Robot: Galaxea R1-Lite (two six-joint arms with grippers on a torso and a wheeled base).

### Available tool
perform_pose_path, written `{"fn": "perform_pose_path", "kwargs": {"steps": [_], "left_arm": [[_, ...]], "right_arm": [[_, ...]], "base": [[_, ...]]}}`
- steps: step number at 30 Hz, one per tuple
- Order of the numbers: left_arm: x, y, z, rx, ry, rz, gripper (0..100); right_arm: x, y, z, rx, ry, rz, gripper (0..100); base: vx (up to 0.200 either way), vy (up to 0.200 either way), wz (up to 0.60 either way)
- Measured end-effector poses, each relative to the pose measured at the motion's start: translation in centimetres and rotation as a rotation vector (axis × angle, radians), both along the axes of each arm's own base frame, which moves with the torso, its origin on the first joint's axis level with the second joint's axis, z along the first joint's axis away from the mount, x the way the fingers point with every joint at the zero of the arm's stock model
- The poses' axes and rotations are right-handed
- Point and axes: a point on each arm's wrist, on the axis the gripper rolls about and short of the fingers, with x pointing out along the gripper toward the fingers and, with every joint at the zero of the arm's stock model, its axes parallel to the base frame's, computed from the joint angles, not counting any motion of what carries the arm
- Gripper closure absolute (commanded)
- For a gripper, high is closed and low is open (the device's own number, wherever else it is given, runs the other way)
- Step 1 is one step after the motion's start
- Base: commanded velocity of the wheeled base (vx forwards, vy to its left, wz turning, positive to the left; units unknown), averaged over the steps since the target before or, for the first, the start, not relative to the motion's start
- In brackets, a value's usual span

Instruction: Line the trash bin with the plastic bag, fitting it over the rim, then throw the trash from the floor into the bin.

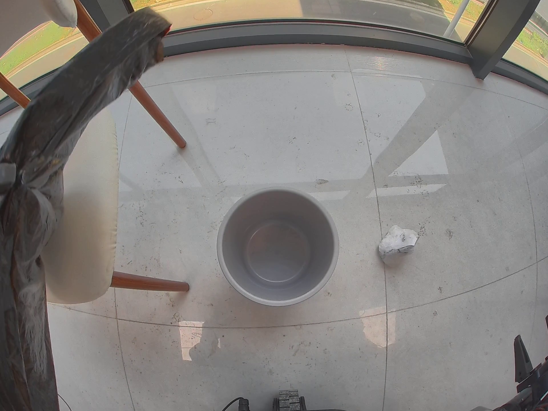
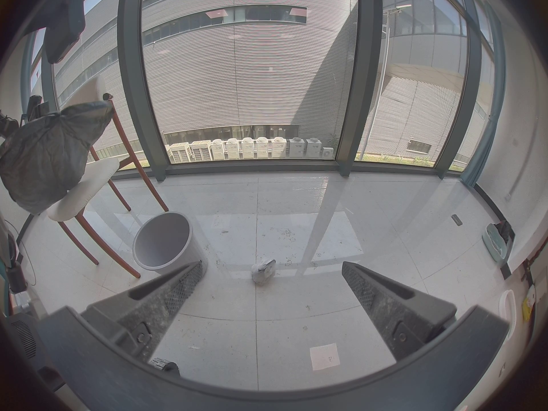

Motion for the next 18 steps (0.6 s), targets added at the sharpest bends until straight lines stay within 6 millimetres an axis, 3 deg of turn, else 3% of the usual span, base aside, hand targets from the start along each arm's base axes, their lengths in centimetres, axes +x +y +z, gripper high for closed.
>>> {"fn": "perform_pose_path", "kwargs": {"steps": [10, 18], "left_arm": [[3.3, -1.7, 3.2, -0.08, -0.11, -0.163, 100], [6.1, -3.9, 4.0, -0.167, -0.012, -0.33, 100]], "right_arm": [[0.0, 0.0, 0.0, 0.001, 0.0, 0.0, 0], [0.0, 0.0, 0.0, 0.002, 0.0, 0.0, 0]], "base": [[0.0, 0.0, 0.0], [0.0, 0.0, 0.0]]}}
